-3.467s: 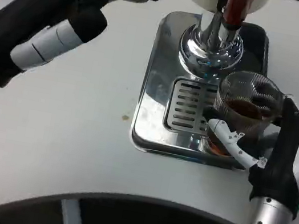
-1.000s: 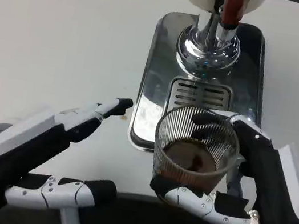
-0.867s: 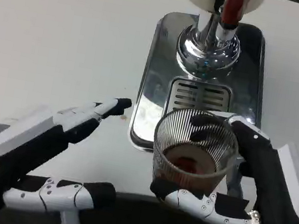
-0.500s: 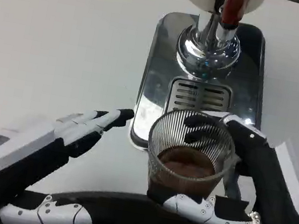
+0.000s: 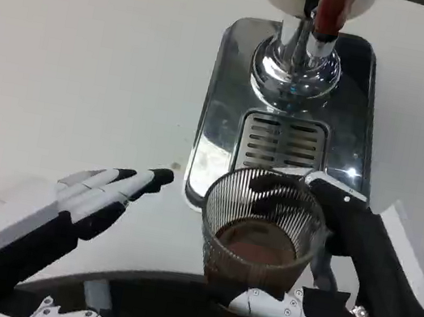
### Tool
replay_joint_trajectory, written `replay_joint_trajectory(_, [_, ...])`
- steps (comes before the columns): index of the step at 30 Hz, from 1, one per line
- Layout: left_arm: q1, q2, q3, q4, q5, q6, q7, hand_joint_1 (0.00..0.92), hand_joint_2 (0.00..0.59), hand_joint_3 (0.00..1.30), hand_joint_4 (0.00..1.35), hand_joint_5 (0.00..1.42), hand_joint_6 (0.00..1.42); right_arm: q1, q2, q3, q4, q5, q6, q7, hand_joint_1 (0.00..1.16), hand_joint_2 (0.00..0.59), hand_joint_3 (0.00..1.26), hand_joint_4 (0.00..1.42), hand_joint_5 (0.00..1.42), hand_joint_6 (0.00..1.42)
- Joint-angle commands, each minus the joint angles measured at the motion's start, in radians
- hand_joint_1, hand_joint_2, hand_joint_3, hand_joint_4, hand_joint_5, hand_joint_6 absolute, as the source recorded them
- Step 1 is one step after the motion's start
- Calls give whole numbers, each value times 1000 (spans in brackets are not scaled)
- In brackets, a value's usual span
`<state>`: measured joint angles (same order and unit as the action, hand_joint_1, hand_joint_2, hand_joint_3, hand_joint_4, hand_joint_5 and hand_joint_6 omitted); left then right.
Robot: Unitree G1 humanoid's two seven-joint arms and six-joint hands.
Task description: Grasp the cup under the faucet to collect the drink, then remove the cup.
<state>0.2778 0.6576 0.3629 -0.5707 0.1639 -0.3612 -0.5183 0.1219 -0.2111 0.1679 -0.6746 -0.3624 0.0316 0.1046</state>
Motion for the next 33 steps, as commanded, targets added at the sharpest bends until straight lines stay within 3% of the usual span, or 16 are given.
replay_joint_trajectory(1, [36,12,18,-21,-7,-18,-12,0,101,0,0,0,12,3,1,-11,-32,23,-54,3,1025,120,906,1037,1184,1414])
replay_joint_trajectory(21, [100,14,78,-37,-24,-47,-17,0,96,0,0,0,0,20,-20,-12,-47,37,-46,46,1025,120,908,1038,1197,1414])
replay_joint_trajectory(33, [79,27,57,-37,-33,-69,-32,0,91,0,0,0,0,27,-23,-25,-62,34,-33,56,1035,122,922,1038,1197,1414])
